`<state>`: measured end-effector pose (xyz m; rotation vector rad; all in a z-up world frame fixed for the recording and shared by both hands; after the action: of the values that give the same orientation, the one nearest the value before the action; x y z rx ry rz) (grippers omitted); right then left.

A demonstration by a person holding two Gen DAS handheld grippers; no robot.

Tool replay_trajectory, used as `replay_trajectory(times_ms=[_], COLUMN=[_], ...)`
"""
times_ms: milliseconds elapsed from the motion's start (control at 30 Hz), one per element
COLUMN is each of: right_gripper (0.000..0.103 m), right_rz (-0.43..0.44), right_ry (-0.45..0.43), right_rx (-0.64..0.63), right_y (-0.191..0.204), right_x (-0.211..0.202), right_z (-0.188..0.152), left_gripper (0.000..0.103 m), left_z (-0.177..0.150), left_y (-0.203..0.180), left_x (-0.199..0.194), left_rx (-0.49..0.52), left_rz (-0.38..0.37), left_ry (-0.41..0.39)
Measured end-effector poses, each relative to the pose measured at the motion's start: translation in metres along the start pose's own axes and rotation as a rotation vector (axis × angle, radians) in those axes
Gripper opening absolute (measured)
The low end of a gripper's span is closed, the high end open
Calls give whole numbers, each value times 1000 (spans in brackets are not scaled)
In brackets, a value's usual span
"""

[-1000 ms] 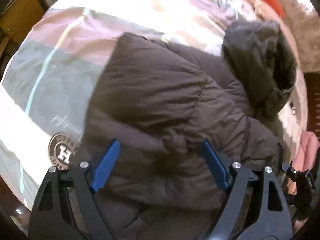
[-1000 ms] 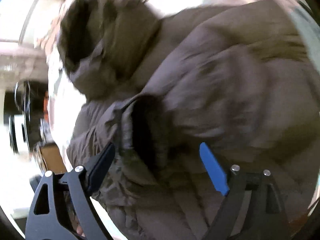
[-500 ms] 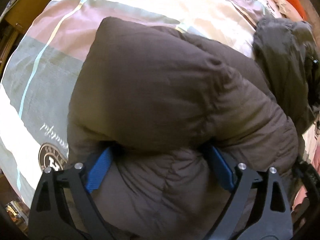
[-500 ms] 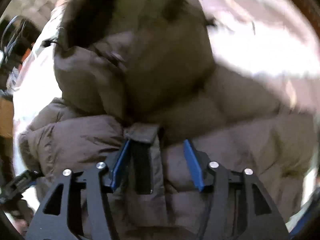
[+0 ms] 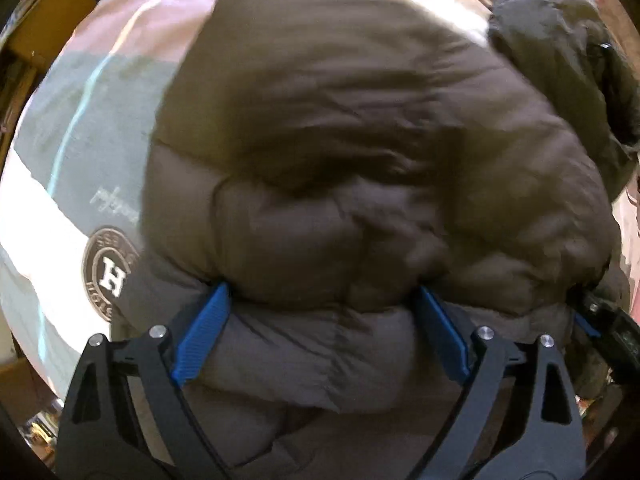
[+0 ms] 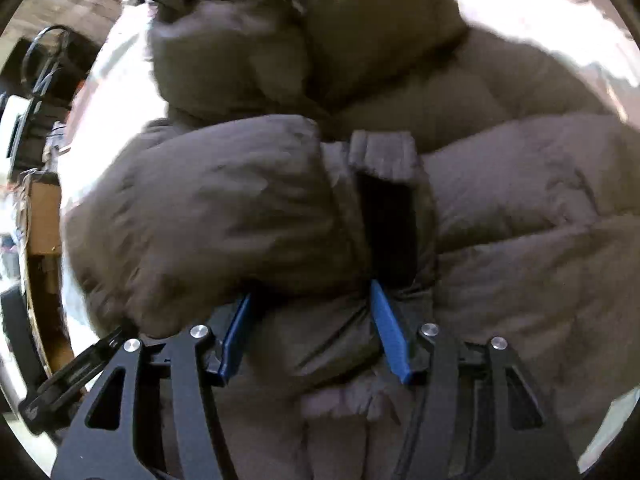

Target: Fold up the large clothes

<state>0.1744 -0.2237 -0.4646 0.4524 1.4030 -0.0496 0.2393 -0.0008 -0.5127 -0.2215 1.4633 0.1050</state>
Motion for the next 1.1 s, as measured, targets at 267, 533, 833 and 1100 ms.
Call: replay_trajectory(times_ms=[267, 533, 833, 1100], right_gripper=[63, 67, 70, 74], right_rz=[62, -248, -224, -258], right_ry=[-129, -149, -296, -224], right_rx=[32, 299, 193, 290], right_y=[-10, -132, -120, -174], right_x=[-62, -61, -121, -74], right_z=[-14, -53, -43, 6], left_gripper=[93, 94, 94, 94], left_z=[-17, -46, -35, -37], left_y=[-4, 20, -32, -94], left_x=[-39, -1, -69, -32], left_rx=[35, -80, 60, 119], left_rz=[-23, -2, -5, -50], left_ry=[-83, 39, -127, -56])
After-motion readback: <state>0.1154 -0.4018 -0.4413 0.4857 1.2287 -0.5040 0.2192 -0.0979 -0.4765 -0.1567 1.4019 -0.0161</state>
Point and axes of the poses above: each gripper's, at about its wrist camera, not at the fingertips, and x roughly the way its jaws point, y to its left, z to its top, the point moved 6 cm from there along x, roughly the way its jaws point, and after that the axes turned 3 degrees about -y, right-handed, at the moved point
